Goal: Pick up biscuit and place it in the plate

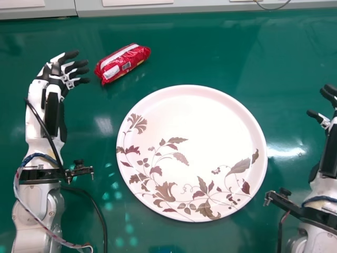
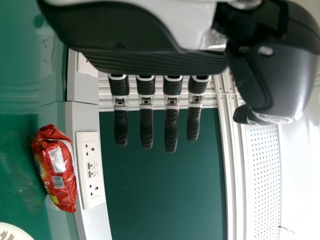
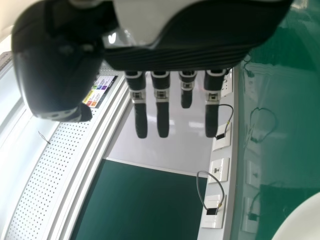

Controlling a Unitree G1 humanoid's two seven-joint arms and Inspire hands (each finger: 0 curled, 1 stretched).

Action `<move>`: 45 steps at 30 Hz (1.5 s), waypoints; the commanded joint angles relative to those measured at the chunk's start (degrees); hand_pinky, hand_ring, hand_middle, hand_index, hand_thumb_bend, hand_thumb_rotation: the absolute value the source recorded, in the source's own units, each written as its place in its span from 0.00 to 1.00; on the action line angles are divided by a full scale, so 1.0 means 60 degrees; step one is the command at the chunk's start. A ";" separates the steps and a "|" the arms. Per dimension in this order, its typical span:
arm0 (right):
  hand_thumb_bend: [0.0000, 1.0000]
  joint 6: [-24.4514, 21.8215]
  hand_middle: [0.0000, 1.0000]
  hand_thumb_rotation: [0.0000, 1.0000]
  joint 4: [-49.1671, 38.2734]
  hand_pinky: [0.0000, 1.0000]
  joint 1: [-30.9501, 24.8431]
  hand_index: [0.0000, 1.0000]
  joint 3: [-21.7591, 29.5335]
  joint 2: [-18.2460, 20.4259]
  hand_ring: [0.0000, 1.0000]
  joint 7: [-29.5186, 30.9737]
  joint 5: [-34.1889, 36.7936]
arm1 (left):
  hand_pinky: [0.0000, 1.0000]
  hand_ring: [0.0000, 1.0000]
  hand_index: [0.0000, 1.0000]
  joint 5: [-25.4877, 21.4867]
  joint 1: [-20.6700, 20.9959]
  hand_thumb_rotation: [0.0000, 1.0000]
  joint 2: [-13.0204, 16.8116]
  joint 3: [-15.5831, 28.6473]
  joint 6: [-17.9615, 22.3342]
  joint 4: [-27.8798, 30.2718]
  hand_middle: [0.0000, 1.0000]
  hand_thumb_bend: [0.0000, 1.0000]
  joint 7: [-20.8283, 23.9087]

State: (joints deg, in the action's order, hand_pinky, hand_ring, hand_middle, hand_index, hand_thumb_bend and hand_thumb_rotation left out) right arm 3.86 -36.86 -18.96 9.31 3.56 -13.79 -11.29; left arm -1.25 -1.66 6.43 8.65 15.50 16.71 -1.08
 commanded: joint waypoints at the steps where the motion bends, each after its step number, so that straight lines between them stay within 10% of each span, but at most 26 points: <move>1: 0.61 0.0014 0.80 0.38 -0.0076 0.68 -0.0087 0.78 0.0104 0.0074 0.79 -0.0019 -0.0003 | 0.65 0.73 0.80 0.0000 -0.0146 0.03 -0.0026 0.0045 -0.0003 0.0070 0.73 0.48 0.0036; 11: 0.60 0.0055 0.80 0.39 -0.0120 0.67 -0.0168 0.78 0.0114 0.0028 0.78 0.0024 -0.0050 | 0.98 0.93 0.94 -0.0356 -0.0151 0.13 0.0113 0.0044 0.0426 -0.0113 0.93 0.55 -0.0420; 22: 0.61 0.0013 0.81 0.40 -0.0194 0.68 -0.0208 0.79 0.0067 0.0063 0.79 0.0029 -0.0052 | 1.00 1.00 1.00 0.0003 0.0369 0.28 0.0994 0.0254 -0.0430 0.0060 1.00 0.82 -0.0718; 35: 0.62 -0.0002 0.80 0.41 -0.0229 0.68 -0.0235 0.78 0.0080 0.0138 0.79 0.0004 -0.0066 | 0.84 0.93 0.97 0.3481 0.2233 0.33 0.3160 -0.0225 -0.1419 -0.0665 0.97 0.97 -0.0746; 45: 0.62 -0.0065 0.80 0.40 -0.0287 0.67 -0.0173 0.78 0.0154 0.0076 0.78 0.0045 -0.0081 | 0.74 0.87 0.92 0.5564 0.3813 0.41 0.4290 -0.1214 -0.0989 -0.2556 0.91 1.00 -0.0565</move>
State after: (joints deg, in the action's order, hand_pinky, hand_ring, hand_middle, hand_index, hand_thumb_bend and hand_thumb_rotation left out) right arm 3.75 -37.87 -19.61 9.86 3.67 -13.69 -11.85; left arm 31.10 19.88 31.02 2.46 9.03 3.19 -4.45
